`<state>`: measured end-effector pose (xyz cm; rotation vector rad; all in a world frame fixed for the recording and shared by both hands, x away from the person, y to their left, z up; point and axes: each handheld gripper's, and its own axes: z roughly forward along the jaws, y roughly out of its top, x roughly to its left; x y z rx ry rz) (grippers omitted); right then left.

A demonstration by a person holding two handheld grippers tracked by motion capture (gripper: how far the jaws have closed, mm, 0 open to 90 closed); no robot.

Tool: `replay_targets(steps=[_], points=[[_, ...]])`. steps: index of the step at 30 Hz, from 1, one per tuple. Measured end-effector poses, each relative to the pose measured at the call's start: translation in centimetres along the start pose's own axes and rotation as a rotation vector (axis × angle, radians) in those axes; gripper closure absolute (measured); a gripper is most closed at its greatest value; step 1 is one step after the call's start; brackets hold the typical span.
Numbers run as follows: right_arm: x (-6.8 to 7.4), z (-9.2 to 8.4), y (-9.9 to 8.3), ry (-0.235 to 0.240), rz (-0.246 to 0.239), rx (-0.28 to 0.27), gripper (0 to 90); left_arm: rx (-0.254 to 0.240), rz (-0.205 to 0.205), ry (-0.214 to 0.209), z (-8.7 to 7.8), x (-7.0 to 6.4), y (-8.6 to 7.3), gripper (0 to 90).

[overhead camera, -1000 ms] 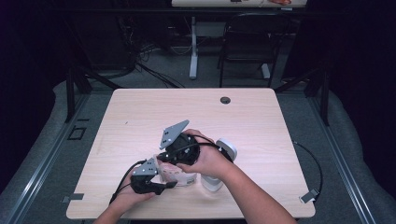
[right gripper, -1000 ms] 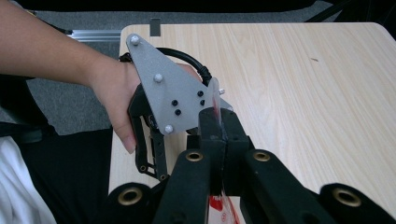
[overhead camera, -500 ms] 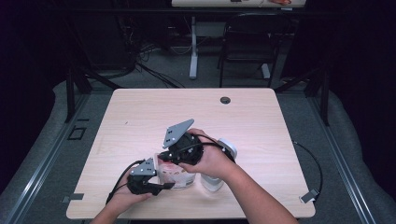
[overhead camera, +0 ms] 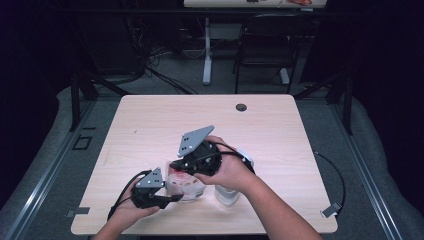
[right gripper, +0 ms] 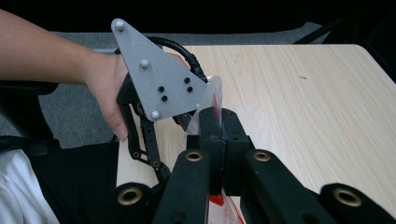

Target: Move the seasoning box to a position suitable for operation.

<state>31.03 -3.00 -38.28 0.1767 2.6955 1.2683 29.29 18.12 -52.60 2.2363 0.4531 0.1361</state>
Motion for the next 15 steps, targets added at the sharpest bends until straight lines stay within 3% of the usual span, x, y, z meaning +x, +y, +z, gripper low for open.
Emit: replay_targets(steps=[6, 15], points=[[0.1, -0.7, 0.0, -0.009, -0.01, -0.003, 90.0, 0.02, 0.013, 0.012, -0.4, -0.2, 0.5, 58.3], [-0.1, -1.7, -0.2, -0.022, -0.003, -0.009, 90.0, 0.058, 0.028, -0.013, -1.1, -0.1, 1.6, 58.6]])
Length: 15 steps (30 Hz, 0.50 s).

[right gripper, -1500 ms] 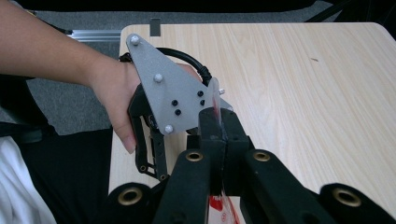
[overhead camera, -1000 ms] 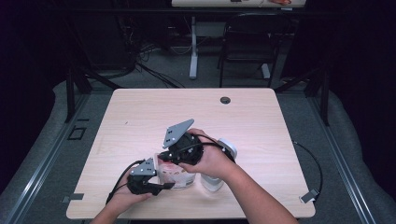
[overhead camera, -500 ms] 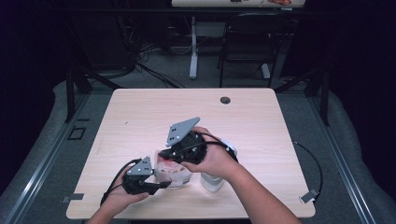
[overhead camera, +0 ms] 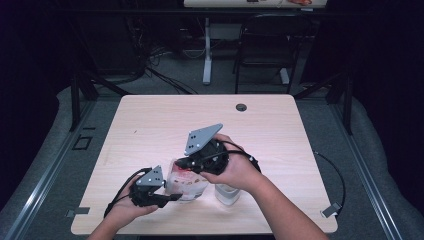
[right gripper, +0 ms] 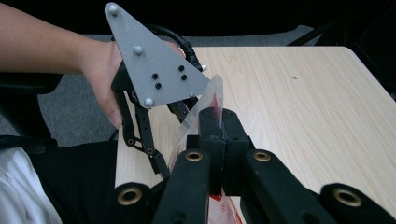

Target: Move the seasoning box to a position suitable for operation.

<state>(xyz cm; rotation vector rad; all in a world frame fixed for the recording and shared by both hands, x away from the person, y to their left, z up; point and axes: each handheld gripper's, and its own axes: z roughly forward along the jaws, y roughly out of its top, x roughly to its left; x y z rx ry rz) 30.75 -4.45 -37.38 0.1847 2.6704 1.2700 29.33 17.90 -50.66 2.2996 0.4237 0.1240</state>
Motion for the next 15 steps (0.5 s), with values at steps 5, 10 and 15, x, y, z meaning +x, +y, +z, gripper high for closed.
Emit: replay_targets(steps=[5, 10, 15], points=[[-0.1, -0.5, -0.2, -0.01, 0.004, -0.017, 90.0, 0.033, 0.014, -0.004, -0.5, 0.1, 0.6, 58.6], [-0.1, -1.0, -0.5, -0.015, 0.009, -0.021, 90.0, 0.076, 0.031, -0.02, -0.8, 0.3, 1.4, 58.7], [-0.2, -1.4, -0.7, -0.027, 0.012, -0.03, 90.0, 0.099, 0.045, -0.011, -1.1, 0.5, 1.9, 58.8]])
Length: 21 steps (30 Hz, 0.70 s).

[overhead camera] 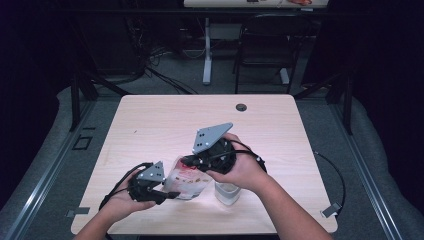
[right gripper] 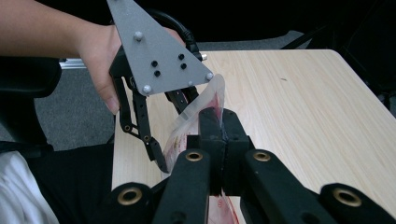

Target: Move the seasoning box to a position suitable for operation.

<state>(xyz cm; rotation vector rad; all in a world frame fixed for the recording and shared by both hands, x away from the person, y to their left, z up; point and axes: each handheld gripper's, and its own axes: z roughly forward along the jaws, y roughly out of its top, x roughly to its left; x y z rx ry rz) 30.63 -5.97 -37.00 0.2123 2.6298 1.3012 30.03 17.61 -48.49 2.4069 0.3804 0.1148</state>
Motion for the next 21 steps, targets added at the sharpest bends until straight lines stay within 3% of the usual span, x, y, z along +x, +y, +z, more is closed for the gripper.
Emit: replay_targets(steps=[10, 21], points=[[-0.2, -0.5, -0.9, -0.017, 0.021, -0.026, 90.0, 0.08, 0.028, 0.006, -0.7, 0.3, 1.0, 59.0], [-0.6, -1.4, -2.2, -0.029, 0.052, -0.059, 90.0, 0.099, 0.035, 0.007, -1.1, 0.3, 1.7, 59.7]])
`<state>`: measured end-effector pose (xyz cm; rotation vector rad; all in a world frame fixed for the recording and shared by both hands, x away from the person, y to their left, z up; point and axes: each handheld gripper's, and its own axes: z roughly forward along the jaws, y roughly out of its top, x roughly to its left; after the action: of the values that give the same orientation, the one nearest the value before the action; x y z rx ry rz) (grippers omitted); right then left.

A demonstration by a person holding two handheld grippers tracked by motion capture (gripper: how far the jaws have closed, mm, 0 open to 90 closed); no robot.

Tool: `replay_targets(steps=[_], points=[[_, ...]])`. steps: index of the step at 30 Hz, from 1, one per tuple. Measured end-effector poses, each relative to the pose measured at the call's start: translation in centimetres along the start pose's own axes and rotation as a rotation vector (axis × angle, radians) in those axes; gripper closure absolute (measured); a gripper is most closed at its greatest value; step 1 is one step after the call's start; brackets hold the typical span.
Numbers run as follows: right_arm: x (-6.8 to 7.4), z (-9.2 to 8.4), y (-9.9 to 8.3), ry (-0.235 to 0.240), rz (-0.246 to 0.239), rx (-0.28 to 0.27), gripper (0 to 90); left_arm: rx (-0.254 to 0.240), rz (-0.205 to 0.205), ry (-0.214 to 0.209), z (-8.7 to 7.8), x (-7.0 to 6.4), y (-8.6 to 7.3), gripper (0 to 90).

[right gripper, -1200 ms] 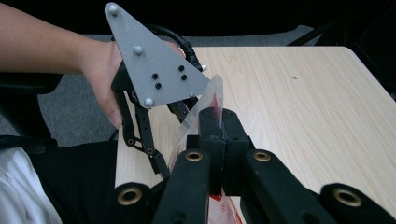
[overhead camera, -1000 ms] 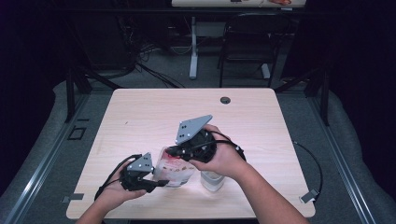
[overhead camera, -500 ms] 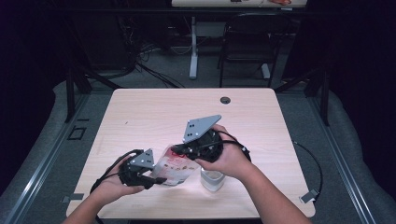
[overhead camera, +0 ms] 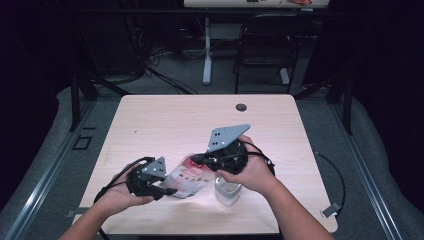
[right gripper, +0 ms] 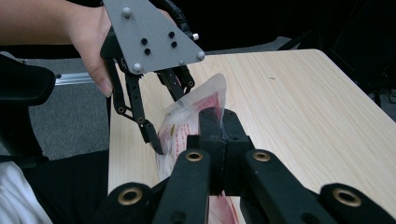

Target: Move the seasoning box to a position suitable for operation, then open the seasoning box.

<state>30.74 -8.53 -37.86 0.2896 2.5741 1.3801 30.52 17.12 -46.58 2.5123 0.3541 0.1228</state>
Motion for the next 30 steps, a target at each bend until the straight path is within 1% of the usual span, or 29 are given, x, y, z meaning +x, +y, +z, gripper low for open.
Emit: replay_targets(steps=[5, 7, 12, 30], points=[[0.0, -0.1, -0.5, 0.002, 0.007, -0.006, 90.0, 0.015, 0.01, -0.008, 0.0, 0.0, 0.1, 59.9], [0.0, -0.2, -0.7, 0.003, 0.011, -0.012, 90.0, 0.023, 0.013, -0.005, -0.1, 0.0, 0.1, 60.0], [-0.2, -0.2, -1.2, -0.002, 0.027, -0.025, 90.0, 0.035, 0.013, 0.0, -0.4, 0.1, 0.2, 60.3], [-0.6, 0.0, -1.9, -0.01, 0.05, -0.041, 90.0, 0.06, 0.01, 0.012, -1.6, 0.6, 0.1, 61.3]])
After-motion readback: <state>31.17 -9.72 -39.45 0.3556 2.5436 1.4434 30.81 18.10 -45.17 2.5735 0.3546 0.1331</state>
